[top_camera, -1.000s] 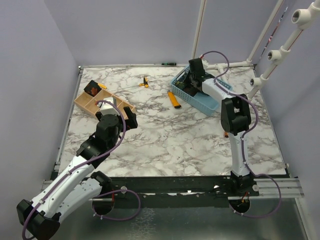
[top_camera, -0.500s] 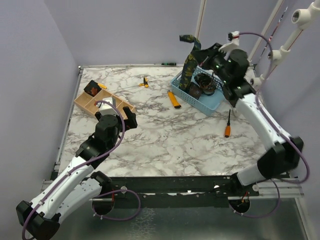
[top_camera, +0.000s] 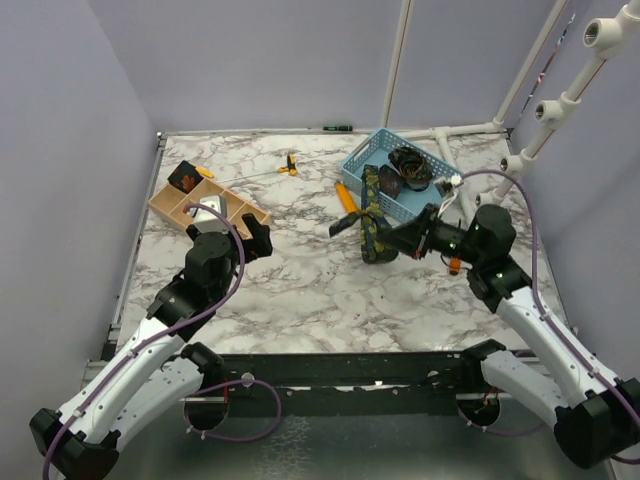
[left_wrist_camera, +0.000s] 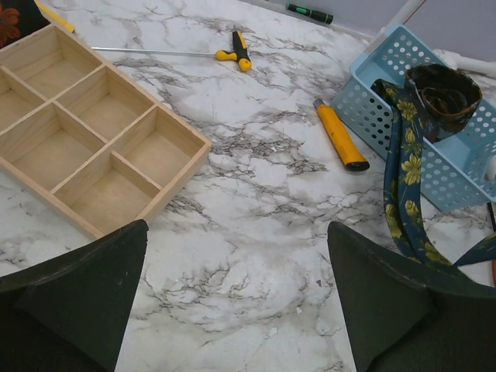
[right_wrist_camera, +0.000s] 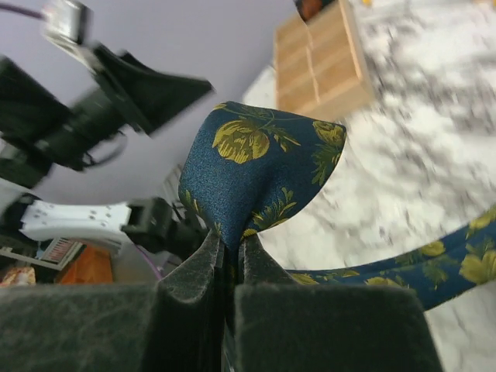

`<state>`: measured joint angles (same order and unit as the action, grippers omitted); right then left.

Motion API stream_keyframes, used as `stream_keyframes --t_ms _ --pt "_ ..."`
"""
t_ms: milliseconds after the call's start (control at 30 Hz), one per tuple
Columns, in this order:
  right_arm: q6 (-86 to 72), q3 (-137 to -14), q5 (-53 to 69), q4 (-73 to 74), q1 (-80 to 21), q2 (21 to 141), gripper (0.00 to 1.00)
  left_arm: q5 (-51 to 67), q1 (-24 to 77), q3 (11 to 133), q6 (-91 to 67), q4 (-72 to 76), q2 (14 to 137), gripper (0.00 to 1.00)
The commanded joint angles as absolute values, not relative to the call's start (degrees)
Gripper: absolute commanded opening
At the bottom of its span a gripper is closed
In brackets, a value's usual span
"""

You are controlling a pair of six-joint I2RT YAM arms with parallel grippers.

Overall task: Roll the ties
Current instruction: Pick up the tie from the bin, then flatten out the tie at the center of the board.

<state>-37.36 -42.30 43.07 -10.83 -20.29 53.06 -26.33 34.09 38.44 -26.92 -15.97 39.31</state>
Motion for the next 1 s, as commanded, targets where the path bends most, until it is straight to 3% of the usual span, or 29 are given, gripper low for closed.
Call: stream_keyframes --t_ms 0,200,300,400,567,667,900,967 --pt "-31.52 -33.32 37.79 -0.59 -20.40 43.86 0.00 -26.90 33.79 37.56 -26.82 -15.64 37.10 0.99" --pt "-26.96 -26.49 33.22 6.80 -21.75 35.17 0.00 -24.04 33.84 36.92 -27.71 -15.37 35.71 0.98" --pt "-28.00 -26.03 38.10 5.99 -22.19 34.80 0.00 -18.72 33.84 36.26 -29.16 -14.11 35.76 0.98" --pt "-32.38 -26.04 49.63 -1.70 -22.71 35.64 0.00 -4.44 33.84 32.98 -32.34 -8.59 35.63 0.98" --pt "-51.14 -26.83 61.33 -26.57 -24.81 36.62 0.00 17.08 33.84 24.47 -42.68 11.69 33.34 0.98" --pt "-57.30 -30.94 62.92 -33.36 -25.05 38.22 0.00 21.71 33.84 22.54 -46.52 20.45 30.75 0.99" --pt "-72.48 -37.68 63.94 -52.50 -25.48 44.19 0.00 25.73 33.84 29.03 -39.41 21.30 27.96 0.99" --pt "-72.64 -46.82 64.59 -51.17 -25.93 46.53 0.00 26.52 33.84 32.40 -36.30 21.03 28.85 0.99"
